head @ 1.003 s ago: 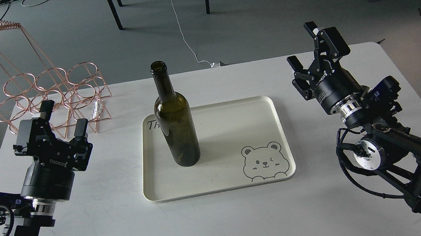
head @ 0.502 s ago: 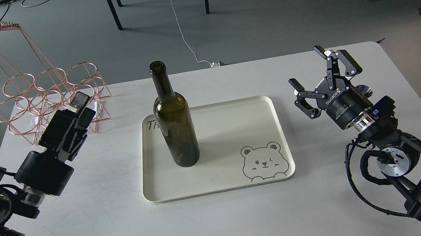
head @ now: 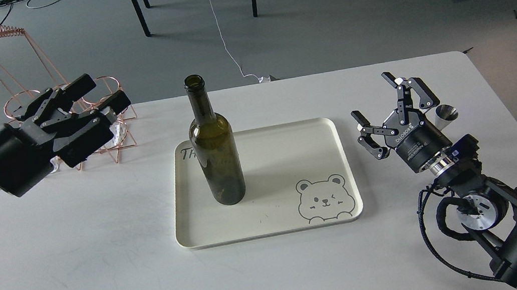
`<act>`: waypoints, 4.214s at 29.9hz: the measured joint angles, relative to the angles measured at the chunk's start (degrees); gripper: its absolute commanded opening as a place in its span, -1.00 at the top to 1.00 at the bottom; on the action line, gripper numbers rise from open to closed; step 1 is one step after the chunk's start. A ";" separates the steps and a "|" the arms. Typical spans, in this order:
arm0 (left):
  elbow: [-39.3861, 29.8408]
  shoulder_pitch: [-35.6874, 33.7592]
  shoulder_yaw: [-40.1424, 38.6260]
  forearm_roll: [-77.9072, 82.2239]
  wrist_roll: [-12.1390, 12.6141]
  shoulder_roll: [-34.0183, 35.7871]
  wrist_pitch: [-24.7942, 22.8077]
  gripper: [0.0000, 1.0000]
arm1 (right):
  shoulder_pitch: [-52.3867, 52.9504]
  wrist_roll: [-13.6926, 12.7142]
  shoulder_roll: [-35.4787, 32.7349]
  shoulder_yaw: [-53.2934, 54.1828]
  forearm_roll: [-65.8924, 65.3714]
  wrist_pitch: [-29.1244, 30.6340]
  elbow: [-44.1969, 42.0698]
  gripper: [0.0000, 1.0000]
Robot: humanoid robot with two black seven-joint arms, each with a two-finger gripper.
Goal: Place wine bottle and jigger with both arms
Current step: 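Reach the left gripper to the wine bottle neck and grasp it, then lift the wine bottle with the left gripper toward the copper rack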
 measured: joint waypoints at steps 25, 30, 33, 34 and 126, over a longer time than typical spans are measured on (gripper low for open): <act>8.86 -14.47 17.93 11.07 0.03 -11.12 1.13 -0.92 | -0.12 0.12 -0.53 0.33 -0.10 0.00 0.17 -0.98; 11.73 -15.23 17.94 11.08 0.03 -12.12 2.20 -0.83 | -0.09 0.13 -0.62 0.34 -0.10 0.00 0.17 -0.98; 12.48 -15.64 18.05 11.07 0.03 -12.58 2.39 -0.70 | -0.09 0.13 -0.62 0.31 -0.10 0.00 0.17 -0.98; 12.58 -15.73 18.08 11.07 0.03 -12.67 2.42 -0.66 | -0.09 0.13 -0.61 0.31 -0.10 0.00 0.17 -0.98; 35.99 -44.01 20.68 1.17 0.02 3.26 -7.70 0.55 | -0.53 0.22 -0.72 0.38 -0.27 -0.01 0.35 -0.98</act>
